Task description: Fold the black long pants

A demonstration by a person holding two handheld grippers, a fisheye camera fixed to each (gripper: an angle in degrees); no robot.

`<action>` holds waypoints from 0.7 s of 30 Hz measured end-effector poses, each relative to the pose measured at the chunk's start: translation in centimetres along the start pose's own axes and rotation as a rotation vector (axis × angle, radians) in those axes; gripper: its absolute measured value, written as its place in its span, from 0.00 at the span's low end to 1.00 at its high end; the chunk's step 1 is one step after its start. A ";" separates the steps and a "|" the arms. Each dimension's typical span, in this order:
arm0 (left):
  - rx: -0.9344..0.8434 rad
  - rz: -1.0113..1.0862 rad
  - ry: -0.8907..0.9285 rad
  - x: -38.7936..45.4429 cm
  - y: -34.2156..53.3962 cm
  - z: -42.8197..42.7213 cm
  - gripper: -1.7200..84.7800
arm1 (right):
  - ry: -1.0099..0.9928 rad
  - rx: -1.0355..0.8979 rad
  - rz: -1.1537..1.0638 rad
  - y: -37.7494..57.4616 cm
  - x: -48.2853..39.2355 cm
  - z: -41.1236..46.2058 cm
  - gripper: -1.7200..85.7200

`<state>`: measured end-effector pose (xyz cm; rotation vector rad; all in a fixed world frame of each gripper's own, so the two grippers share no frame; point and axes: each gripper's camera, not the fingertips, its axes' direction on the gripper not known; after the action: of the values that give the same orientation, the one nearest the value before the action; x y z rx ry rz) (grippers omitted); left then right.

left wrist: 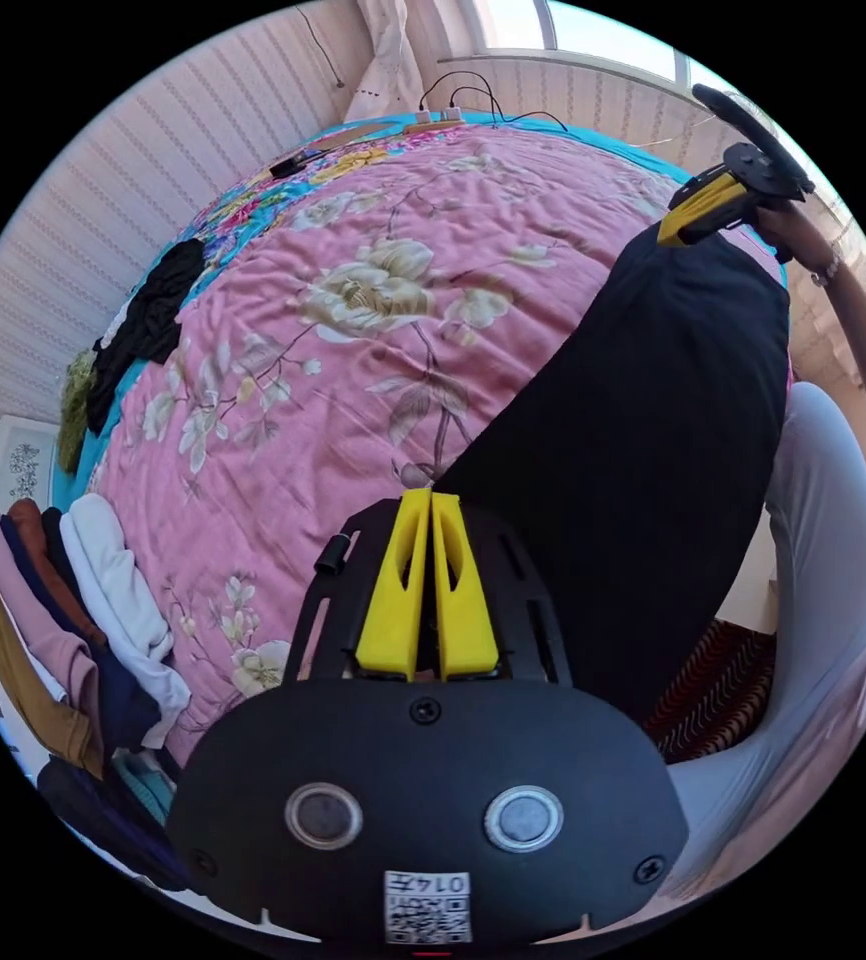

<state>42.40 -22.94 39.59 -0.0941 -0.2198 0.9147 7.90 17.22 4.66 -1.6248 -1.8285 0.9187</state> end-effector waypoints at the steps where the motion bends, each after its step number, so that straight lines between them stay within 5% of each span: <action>1: -0.017 0.008 0.015 -0.5 0.3 0.4 0.01 | -0.032 -0.032 -0.020 -1.1 -0.3 0.8 0.02; 8: 0.103 -0.058 0.248 -3.6 5.9 -2.4 0.11 | -0.076 -0.176 -0.096 -5.1 -2.8 6.9 0.02; 15: -0.015 -0.099 0.157 -5.4 8.9 2.9 0.09 | -0.034 -0.158 -0.074 -8.5 -3.2 8.1 0.01; 21: 0.087 -0.261 0.177 -8.4 12.8 0.9 0.08 | -0.076 -0.216 0.032 -9.5 -2.2 12.5 0.03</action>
<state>27.30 -21.81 36.97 -0.0637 -0.0263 0.6505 -7.34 12.72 4.19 -1.7738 -2.0182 0.8301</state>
